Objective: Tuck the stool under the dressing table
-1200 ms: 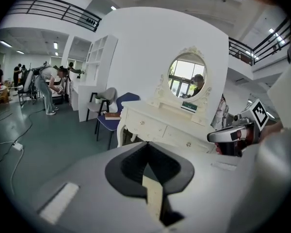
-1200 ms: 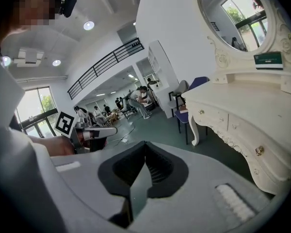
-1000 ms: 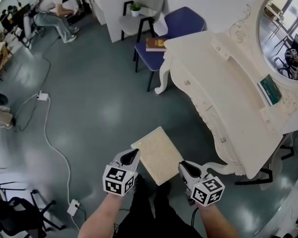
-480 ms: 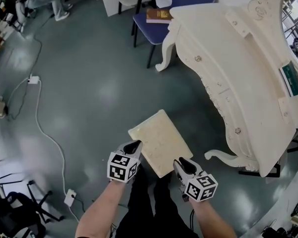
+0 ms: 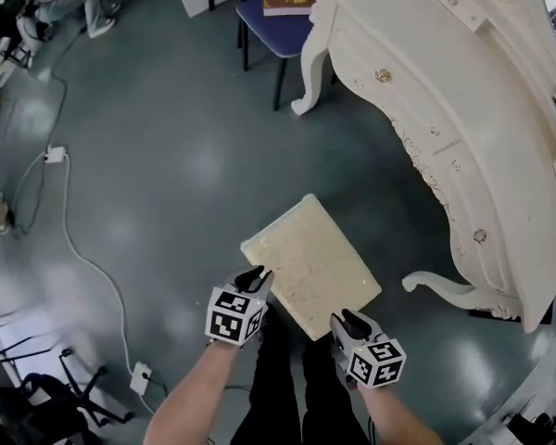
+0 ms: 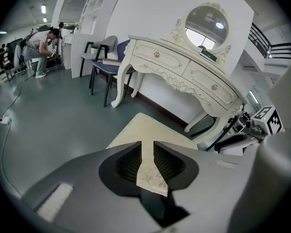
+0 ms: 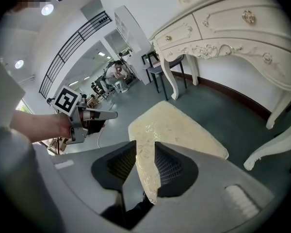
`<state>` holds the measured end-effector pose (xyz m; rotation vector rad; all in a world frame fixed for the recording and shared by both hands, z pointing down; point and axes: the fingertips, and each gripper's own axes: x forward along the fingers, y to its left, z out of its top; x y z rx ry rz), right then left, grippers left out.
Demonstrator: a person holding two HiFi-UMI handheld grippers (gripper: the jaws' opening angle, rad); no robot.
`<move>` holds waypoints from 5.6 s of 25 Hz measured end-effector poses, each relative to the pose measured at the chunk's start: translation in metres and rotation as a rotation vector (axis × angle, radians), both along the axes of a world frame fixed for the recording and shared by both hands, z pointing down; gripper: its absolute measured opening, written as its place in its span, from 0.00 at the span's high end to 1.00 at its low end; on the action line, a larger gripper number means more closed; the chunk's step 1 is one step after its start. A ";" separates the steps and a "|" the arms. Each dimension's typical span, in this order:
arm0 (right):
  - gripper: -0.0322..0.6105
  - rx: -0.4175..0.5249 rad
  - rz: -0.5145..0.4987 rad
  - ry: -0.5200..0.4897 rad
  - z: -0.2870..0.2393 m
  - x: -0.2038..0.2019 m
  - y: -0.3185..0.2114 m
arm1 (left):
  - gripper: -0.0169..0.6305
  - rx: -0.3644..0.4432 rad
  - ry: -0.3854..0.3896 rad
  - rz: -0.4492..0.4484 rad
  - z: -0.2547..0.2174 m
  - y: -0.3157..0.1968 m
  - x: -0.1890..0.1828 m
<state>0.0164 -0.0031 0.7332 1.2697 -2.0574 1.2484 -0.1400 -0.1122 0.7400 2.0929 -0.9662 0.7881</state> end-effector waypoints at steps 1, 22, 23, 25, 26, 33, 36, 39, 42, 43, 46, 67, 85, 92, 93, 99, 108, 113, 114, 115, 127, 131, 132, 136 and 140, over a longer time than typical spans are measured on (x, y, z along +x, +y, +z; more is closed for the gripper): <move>0.76 -0.008 0.011 0.005 0.010 0.001 0.003 | 0.82 -0.007 0.000 0.004 0.007 0.000 0.001; 0.70 -0.200 0.115 0.159 0.116 -0.009 0.035 | 0.62 -0.083 -0.118 0.107 0.104 -0.013 -0.002; 0.70 -0.202 0.121 0.165 0.117 -0.008 0.035 | 0.62 -0.081 -0.124 0.112 0.105 -0.013 -0.002; 0.75 -0.211 0.136 0.177 0.119 -0.003 0.035 | 0.64 -0.070 -0.139 0.123 0.106 -0.015 -0.003; 0.79 -0.216 0.145 0.184 0.120 0.000 0.035 | 0.66 -0.064 -0.150 0.129 0.106 -0.016 -0.004; 0.85 -0.238 0.190 0.234 0.129 0.001 0.029 | 0.72 -0.083 -0.165 0.165 0.109 -0.020 -0.007; 0.85 -0.209 0.219 0.249 0.128 0.005 0.013 | 0.72 -0.053 -0.167 0.174 0.107 -0.032 -0.004; 0.85 -0.165 0.275 0.261 0.126 0.013 -0.015 | 0.72 -0.042 -0.171 0.203 0.107 -0.053 -0.001; 0.85 -0.129 0.338 0.265 0.123 0.025 -0.041 | 0.71 -0.053 -0.166 0.248 0.107 -0.066 0.002; 0.85 -0.110 0.353 0.264 0.122 0.029 -0.050 | 0.71 -0.058 -0.159 0.254 0.107 -0.070 0.004; 0.85 -0.061 0.385 0.248 0.120 0.040 -0.072 | 0.71 -0.071 -0.138 0.237 0.105 -0.087 0.010; 0.83 -0.137 0.486 0.069 0.107 0.090 -0.094 | 0.72 -0.015 -0.189 0.280 0.099 -0.188 0.094; 0.84 -0.099 0.748 0.223 0.107 0.145 -0.145 | 0.60 0.053 -0.037 0.444 0.085 -0.228 0.141; 0.84 -0.167 0.822 0.223 0.119 0.112 -0.133 | 0.58 0.007 -0.087 0.526 0.108 -0.224 0.110; 0.84 -0.175 0.839 0.218 0.123 0.114 -0.136 | 0.58 0.011 -0.087 0.544 0.111 -0.225 0.111; 0.84 -0.085 0.847 0.218 0.124 0.138 -0.160 | 0.56 0.083 -0.043 0.558 0.114 -0.246 0.140; 0.85 -0.001 0.835 0.248 0.123 0.177 -0.189 | 0.57 0.112 -0.016 0.562 0.111 -0.275 0.180; 0.85 0.015 0.841 0.267 0.122 0.208 -0.205 | 0.59 0.115 -0.020 0.560 0.110 -0.288 0.204; 0.85 0.020 0.845 0.266 0.122 0.213 -0.208 | 0.58 0.117 -0.015 0.563 0.110 -0.290 0.210; 0.85 0.027 0.851 0.266 0.122 0.218 -0.211 | 0.57 0.120 -0.010 0.567 0.110 -0.292 0.214; 0.85 0.142 0.886 0.328 0.120 0.266 -0.252 | 0.60 0.191 0.053 0.586 0.108 -0.333 0.261; 0.85 0.158 0.900 0.334 0.119 0.278 -0.265 | 0.60 0.204 0.063 0.600 0.107 -0.349 0.276; 0.85 0.163 0.900 0.337 0.118 0.281 -0.269 | 0.60 0.207 0.065 0.599 0.106 -0.354 0.280; 0.85 0.179 0.888 0.338 0.117 0.282 -0.282 | 0.58 0.196 0.104 0.545 0.102 -0.373 0.290; 0.85 0.172 0.888 0.330 0.115 0.283 -0.288 | 0.61 0.161 0.142 0.510 0.094 -0.375 0.293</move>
